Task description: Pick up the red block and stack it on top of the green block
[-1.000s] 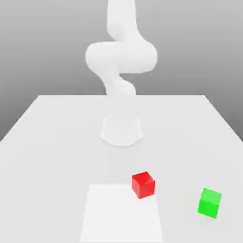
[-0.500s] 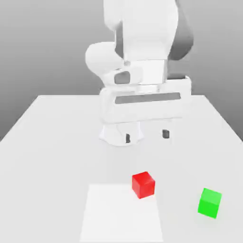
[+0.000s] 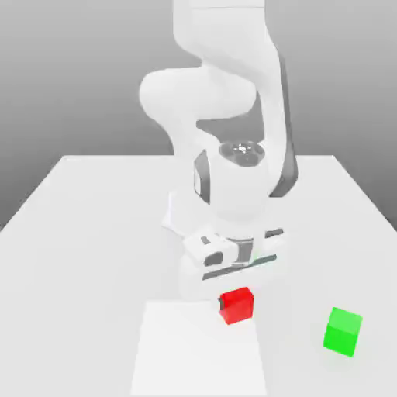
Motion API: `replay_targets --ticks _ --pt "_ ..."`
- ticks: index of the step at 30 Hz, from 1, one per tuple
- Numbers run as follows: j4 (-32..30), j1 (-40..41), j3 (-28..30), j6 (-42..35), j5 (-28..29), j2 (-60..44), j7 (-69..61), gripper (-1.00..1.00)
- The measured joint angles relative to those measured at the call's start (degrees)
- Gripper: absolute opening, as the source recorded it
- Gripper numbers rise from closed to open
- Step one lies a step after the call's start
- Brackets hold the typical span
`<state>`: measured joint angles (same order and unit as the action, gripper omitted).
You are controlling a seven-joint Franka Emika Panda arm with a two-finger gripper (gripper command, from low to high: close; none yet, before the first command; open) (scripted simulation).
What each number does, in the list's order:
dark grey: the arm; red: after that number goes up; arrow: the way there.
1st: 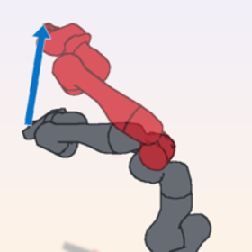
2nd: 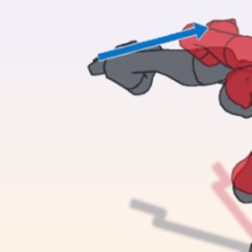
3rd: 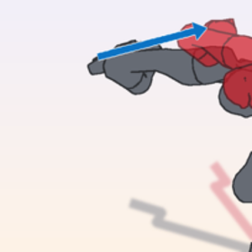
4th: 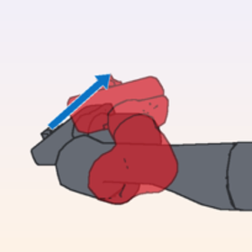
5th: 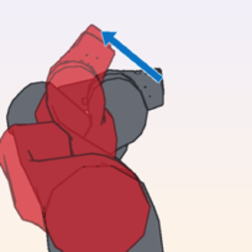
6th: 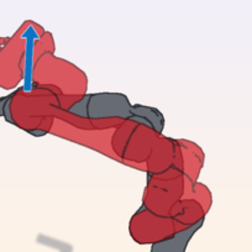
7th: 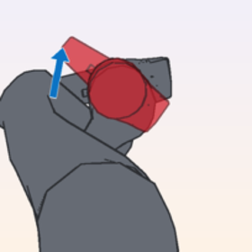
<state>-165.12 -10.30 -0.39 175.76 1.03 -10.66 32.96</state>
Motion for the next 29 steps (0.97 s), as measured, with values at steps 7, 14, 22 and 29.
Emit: replay_targets --ticks 7,14,22,29 --pt "-1.3 0.3 -0.4 -8.0 -0.7 9.3 -0.5 -1.0" --pt "5.2 -5.3 -3.3 -18.2 0.1 12.9 1.0 -1.0" --pt "19.3 -13.6 -7.7 -23.7 1.0 4.3 3.5 -1.0" --pt "20.1 -14.7 -6.2 -17.2 3.3 -3.0 5.3 1.0"
